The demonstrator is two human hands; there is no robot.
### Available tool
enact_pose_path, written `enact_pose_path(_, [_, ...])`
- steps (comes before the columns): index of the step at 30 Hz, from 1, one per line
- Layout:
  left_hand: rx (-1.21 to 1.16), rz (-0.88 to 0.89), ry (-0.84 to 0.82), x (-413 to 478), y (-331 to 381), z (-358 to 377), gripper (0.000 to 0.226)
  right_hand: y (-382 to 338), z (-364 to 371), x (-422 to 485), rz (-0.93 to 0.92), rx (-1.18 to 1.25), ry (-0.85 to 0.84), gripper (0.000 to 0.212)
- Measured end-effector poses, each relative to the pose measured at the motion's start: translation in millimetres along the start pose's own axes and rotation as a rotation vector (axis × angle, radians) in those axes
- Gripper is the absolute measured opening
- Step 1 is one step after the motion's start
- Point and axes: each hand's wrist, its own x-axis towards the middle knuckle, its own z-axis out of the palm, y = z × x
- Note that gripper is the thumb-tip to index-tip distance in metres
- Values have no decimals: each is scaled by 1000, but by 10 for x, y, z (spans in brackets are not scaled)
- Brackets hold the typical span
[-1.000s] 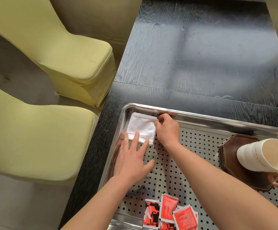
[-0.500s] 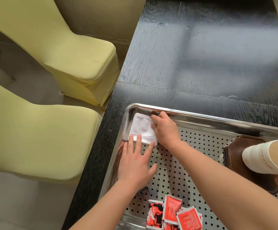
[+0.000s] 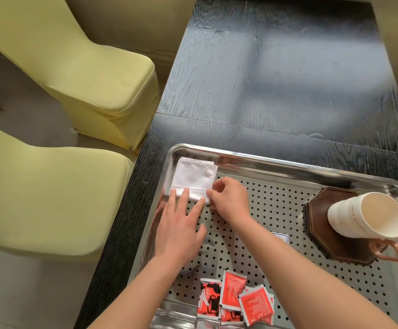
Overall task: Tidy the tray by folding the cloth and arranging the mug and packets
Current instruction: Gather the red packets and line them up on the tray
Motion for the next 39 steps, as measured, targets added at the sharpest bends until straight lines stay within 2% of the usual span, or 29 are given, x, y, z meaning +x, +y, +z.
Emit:
enact_pose_path(4, [51,7,-29,-16,19,-14,64,-36,23,12,55,71,8,10])
enact_pose_path(9, [69,6,-9,45,29,-47,61,-61,-25,82,75,150,57,21])
enact_pose_path(21, [-68,17,-54,123,-3,-41,63,-80,-12,116,72,107,17,17])
enact_pose_path(26, [1,52,3,104,24,-100,59,-47,-42,67,61,97,2,21])
enact_pose_path(29, [69,39,-73,98,71,-139,63,-26,-81,-19,34,52,-82,29])
enact_pose_path(32, [65,16,-70,63,116,-218,63,-24,-176,-160,35,127,-135,36])
enact_pose_path(36, [29,18,-23,-19,230,-307,64,155,-434,-479,96,271,-101,32])
enact_pose_path(39, [-17,36,-12,-92,430,-341,67,444,-658,-749,122,267,-56,30])
